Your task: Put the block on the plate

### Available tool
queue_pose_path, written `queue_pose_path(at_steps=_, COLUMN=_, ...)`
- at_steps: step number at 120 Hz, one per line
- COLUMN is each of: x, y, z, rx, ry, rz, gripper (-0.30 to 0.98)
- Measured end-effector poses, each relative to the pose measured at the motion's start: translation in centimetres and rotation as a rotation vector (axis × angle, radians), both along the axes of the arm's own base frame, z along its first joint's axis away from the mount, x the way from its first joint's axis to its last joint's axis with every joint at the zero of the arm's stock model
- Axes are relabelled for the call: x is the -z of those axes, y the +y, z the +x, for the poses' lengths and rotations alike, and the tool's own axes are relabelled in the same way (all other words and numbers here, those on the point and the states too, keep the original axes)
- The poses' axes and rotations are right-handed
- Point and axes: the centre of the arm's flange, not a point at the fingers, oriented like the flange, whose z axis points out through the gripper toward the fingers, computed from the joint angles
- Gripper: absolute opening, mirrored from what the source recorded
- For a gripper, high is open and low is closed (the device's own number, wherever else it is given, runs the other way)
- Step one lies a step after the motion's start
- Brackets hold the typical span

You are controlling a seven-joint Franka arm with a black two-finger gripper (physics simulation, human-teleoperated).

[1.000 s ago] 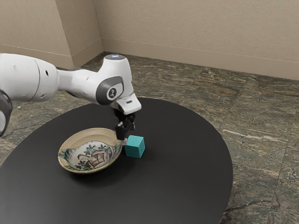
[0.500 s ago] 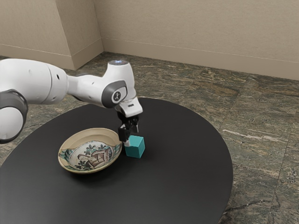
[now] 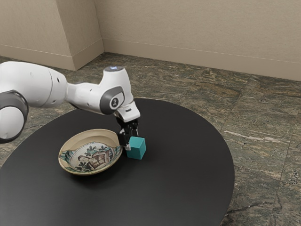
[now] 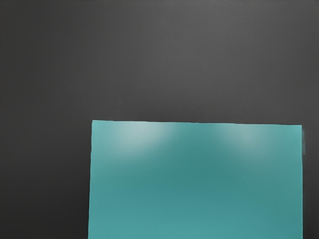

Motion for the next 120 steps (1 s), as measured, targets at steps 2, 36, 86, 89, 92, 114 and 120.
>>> queue_pose_path(at_steps=2, x=0.0, y=0.0, z=0.0, rx=0.0, ry=-0.001, rz=0.0, gripper=0.61)
queue_pose_path(at_steps=36, x=0.8, y=0.3, z=-0.1, rx=-0.001, ry=-0.015, rz=-0.007, gripper=0.52)
queue_pose_path(at_steps=86, x=0.6, y=0.4, z=0.0, rx=-0.008, ry=-0.031, rz=-0.017, gripper=0.39)
queue_pose_path(at_steps=89, x=0.5, y=0.4, z=0.0, rx=-0.008, ry=-0.033, rz=-0.017, gripper=0.39)
queue_pose_path(at_steps=92, x=0.4, y=0.4, z=0.0, rx=-0.008, ry=-0.036, rz=-0.017, gripper=0.39)
queue_pose_path(at_steps=114, x=-1.7, y=0.4, z=-0.3, rx=-0.013, ry=-0.061, rz=-0.013, gripper=0.38)
queue_pose_path(at_steps=120, x=-2.9, y=0.5, z=-0.7, rx=-0.015, ry=-0.073, rz=-0.011, gripper=0.38)
